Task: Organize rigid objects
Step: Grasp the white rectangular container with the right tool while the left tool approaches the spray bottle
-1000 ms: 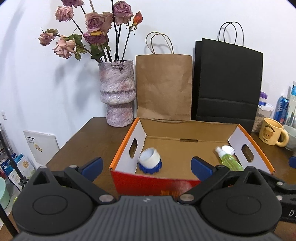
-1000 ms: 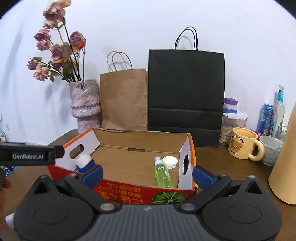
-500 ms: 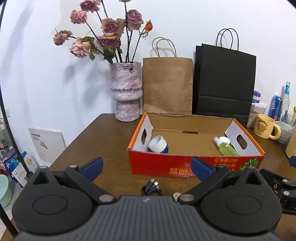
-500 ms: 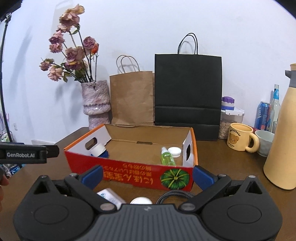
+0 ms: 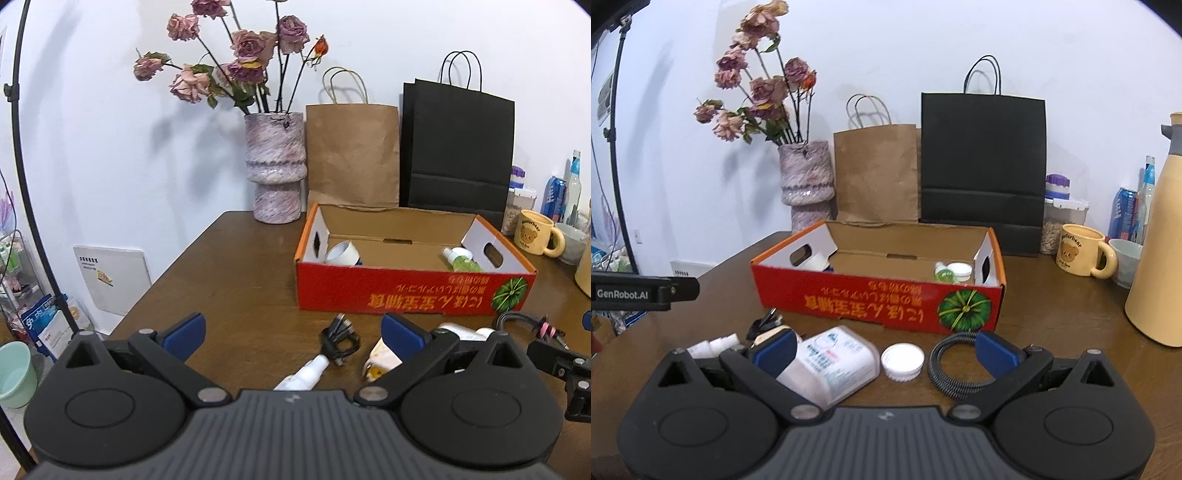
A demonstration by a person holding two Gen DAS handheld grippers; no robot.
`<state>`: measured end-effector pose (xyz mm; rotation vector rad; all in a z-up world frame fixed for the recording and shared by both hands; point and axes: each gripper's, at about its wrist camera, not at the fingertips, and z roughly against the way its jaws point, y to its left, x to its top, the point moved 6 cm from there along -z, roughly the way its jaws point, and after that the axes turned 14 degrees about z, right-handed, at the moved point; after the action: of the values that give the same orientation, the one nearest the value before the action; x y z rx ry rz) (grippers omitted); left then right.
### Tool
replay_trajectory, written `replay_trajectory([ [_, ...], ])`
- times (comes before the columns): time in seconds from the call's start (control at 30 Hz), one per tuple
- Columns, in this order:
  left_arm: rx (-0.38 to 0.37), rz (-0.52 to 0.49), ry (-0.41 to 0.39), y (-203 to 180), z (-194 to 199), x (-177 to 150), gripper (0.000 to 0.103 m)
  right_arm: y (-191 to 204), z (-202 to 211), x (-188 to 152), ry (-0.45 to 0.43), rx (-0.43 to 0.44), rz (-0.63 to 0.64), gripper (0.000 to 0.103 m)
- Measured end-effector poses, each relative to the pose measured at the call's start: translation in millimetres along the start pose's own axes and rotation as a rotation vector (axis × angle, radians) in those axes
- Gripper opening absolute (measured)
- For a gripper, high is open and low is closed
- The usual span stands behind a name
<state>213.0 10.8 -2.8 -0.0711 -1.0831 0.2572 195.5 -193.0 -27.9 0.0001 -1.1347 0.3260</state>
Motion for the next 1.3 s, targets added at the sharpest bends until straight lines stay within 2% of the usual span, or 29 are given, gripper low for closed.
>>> replay_trajectory([
  [0.43, 0.021, 0.014, 0.039, 34.6, -7.0, -14.7, 0.103, 27.6, -13.2, -9.2, 0.046, 0.038, 0.051, 0.103],
  [1.03, -0.004, 0.001, 0.102, 39.1, -37.4, -28.1, 0.103, 40.1, -73.8, -17.4, 0.144, 0.123, 0.142, 0.103],
  [1.3, -0.020, -0.002, 0.132, 38.7, -46.7, -34.0, 0.103, 43.0, -96.0, -11.9, 0.129, 0.194, 0.194, 0.103],
])
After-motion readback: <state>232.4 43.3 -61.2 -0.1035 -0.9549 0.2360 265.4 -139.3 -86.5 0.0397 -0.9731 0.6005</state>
